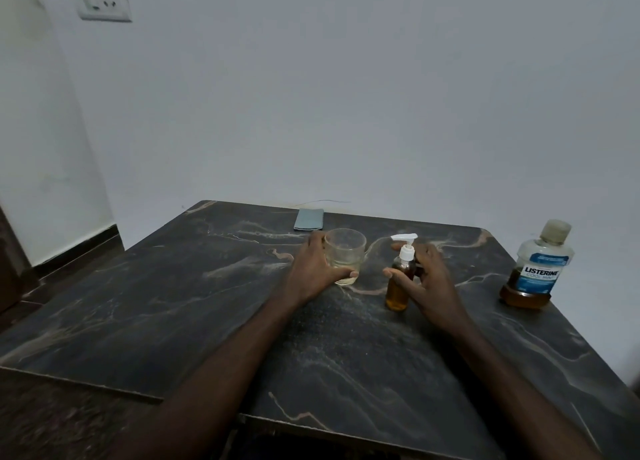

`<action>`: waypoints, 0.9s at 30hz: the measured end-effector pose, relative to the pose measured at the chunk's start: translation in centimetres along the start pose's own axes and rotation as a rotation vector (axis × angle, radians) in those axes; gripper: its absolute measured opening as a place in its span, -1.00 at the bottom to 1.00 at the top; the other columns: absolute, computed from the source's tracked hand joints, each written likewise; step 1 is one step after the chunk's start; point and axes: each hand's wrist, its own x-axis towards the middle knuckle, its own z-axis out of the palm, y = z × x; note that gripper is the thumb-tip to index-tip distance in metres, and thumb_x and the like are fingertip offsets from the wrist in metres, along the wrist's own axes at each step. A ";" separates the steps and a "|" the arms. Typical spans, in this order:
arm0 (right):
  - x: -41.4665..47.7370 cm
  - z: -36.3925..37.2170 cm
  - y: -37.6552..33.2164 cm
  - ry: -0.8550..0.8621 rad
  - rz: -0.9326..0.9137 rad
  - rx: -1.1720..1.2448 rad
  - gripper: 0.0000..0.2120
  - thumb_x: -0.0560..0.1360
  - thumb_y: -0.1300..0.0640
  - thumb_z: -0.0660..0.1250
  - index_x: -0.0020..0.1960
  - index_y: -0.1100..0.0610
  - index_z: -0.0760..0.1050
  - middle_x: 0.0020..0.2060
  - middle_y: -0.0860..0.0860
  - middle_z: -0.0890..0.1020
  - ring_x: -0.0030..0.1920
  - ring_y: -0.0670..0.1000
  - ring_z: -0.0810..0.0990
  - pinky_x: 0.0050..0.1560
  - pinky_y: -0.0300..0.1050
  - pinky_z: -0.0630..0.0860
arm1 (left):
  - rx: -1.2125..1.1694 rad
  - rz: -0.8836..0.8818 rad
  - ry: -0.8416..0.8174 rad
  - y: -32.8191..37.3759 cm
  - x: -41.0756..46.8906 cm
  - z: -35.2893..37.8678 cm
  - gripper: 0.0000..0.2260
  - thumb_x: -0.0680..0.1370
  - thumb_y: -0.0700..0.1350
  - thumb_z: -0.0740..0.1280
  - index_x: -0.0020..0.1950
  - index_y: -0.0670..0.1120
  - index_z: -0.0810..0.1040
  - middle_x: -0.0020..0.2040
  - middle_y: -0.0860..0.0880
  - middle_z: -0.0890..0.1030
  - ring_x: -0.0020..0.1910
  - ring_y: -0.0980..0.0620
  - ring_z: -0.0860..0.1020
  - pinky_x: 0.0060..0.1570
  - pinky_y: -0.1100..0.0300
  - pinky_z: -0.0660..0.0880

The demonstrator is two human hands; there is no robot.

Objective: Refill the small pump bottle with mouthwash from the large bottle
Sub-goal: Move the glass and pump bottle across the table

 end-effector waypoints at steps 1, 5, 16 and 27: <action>-0.1 -0.1 0.1 -0.005 0.013 0.008 -0.46 0.47 -0.19 0.43 0.41 -0.10 0.49 0.23 -0.06 0.45 0.28 -0.03 0.50 0.26 -0.05 0.57 | -0.001 -0.008 0.021 -0.2 0.0 0.0 -0.14 0.30 0.23 0.63 0.46 0.00 0.33 0.39 -0.02 0.44 0.26 0.01 0.51 0.25 0.00 0.57; -0.2 -0.2 0.2 -0.020 0.068 0.015 -0.47 0.44 -0.21 0.44 0.37 -0.14 0.50 0.22 -0.04 0.45 0.24 -0.09 0.49 0.21 -0.13 0.56 | -0.041 -0.049 0.068 -0.7 0.1 0.4 -0.18 0.26 0.23 0.64 0.41 0.02 0.42 0.34 -0.01 0.49 0.20 0.03 0.56 0.20 -0.01 0.61; -0.1 -0.1 0.1 0.066 0.179 0.080 -0.50 0.46 0.00 0.56 0.32 -0.07 0.44 0.13 -0.12 0.51 0.12 -0.10 0.53 -0.02 -0.25 0.49 | 0.057 -0.111 0.130 0.2 4.9 2.7 -0.33 0.32 0.08 0.67 0.31 -0.14 0.53 0.25 -0.08 0.62 0.22 -0.07 0.57 0.14 0.03 0.57; -0.1 0.2 1.0 0.122 0.163 0.105 -0.57 0.44 0.09 0.59 0.18 -0.17 0.48 0.11 -0.13 0.58 0.06 -0.17 0.56 -0.01 -0.25 0.54 | 0.110 -0.202 0.131 -0.5 14.8 5.6 -0.38 0.42 0.02 0.62 0.33 -0.21 0.47 0.30 -0.21 0.57 0.30 -0.19 0.52 0.20 0.06 0.45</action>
